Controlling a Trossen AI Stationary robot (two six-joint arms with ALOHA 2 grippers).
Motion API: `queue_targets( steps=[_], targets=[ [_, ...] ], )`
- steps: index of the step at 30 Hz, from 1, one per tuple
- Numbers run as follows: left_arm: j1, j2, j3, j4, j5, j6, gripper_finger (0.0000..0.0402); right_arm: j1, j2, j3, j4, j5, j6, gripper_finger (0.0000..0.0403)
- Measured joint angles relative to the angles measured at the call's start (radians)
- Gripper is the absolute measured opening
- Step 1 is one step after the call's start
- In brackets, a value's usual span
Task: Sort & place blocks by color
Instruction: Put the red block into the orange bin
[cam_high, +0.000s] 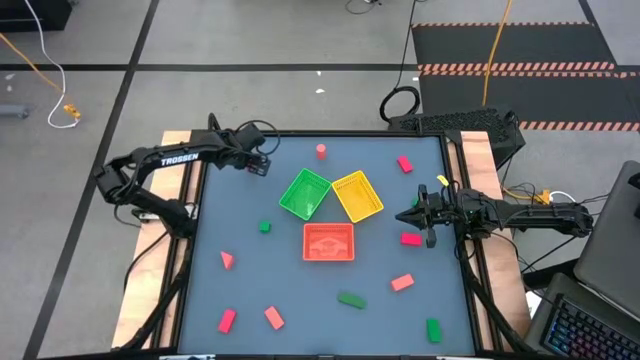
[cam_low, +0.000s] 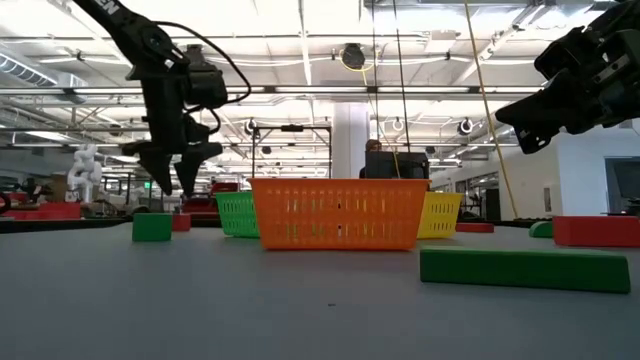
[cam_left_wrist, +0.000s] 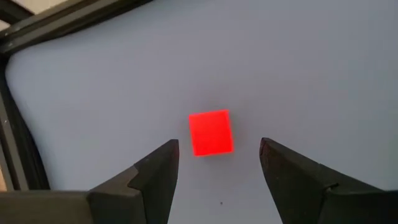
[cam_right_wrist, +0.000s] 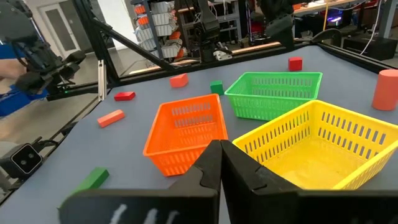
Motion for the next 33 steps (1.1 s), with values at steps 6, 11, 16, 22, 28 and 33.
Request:
queue_targets(
  steps=[6, 11, 16, 22, 28, 33],
  targets=[
    [0.0, 0.0, 0.0, 0.024, -0.001, 0.011, 0.0223, 0.0, 0.0, 0.0, 0.0, 0.0, 0.0, 0.0],
    [-0.003, 0.0, 0.0, 0.024, -0.001, 0.02, 0.0223, 0.0, 0.0, 0.0, 0.0, 0.0, 0.0, 0.0],
    [-0.016, 0.0, 0.0, 0.024, -0.001, 0.02, 0.0223, 0.0, 0.0, 0.0, 0.0, 0.0, 0.0, 0.0],
    [-0.025, 0.0, 0.0, 0.026, -0.002, 0.009, 0.0223, 0.0, 0.0, 0.0, 0.016, -0.001, 0.0, 0.0],
    [-0.024, 0.0, 0.0, 0.03, -0.005, 0.006, 0.0223, 0.0, 0.0, 0.0, 0.141, -0.001, 0.088, 0.0],
    [-0.024, 0.0, 0.0, 0.05, -0.005, 0.009, 0.0223, 0.0, 0.0, 0.0, 0.193, -0.001, 0.171, 0.0]
  ],
)
